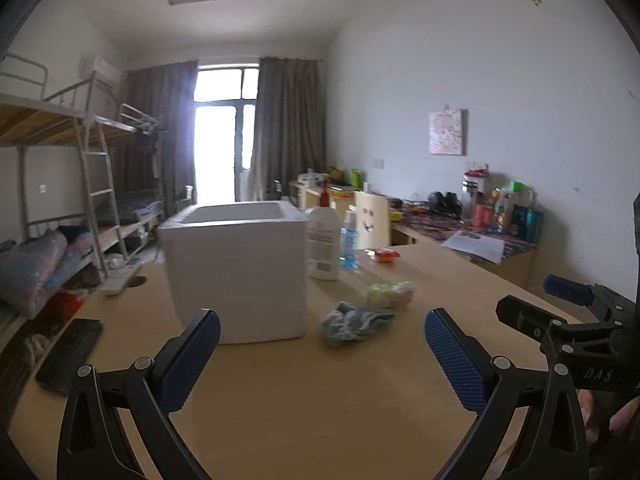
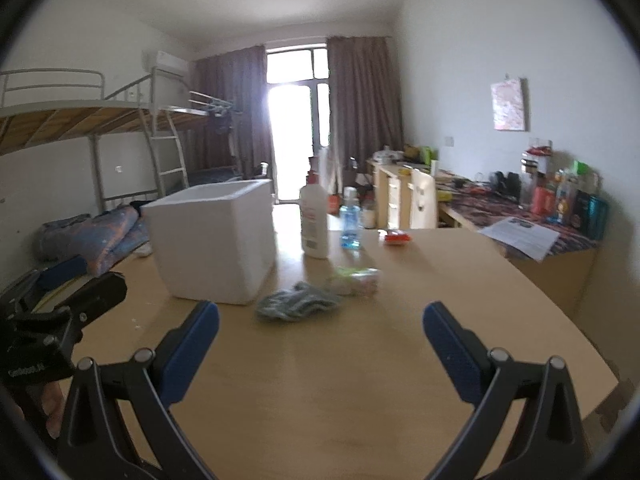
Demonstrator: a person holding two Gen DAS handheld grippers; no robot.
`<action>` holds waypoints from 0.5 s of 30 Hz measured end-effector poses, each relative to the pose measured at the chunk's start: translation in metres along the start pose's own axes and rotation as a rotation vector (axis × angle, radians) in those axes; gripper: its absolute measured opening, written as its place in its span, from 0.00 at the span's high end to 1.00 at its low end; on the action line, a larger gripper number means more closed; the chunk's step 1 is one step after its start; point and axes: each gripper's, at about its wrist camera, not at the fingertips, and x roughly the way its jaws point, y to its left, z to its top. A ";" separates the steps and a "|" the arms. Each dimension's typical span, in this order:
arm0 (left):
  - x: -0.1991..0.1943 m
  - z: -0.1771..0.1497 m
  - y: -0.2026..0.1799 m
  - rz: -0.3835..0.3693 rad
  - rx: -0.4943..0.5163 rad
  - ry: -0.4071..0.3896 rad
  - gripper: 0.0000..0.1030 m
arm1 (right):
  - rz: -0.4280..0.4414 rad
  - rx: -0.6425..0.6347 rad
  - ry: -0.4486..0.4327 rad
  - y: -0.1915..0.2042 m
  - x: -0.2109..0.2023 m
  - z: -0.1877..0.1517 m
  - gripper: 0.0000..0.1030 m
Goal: Organize soft objects
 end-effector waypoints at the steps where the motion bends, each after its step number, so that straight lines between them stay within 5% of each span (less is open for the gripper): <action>1: 0.004 0.000 -0.005 -0.009 0.005 0.007 0.01 | -0.008 0.005 0.000 -0.003 0.000 0.000 0.00; 15: 0.064 0.011 -0.031 -0.093 0.055 0.120 0.01 | -0.065 0.037 0.050 -0.038 0.024 0.009 0.00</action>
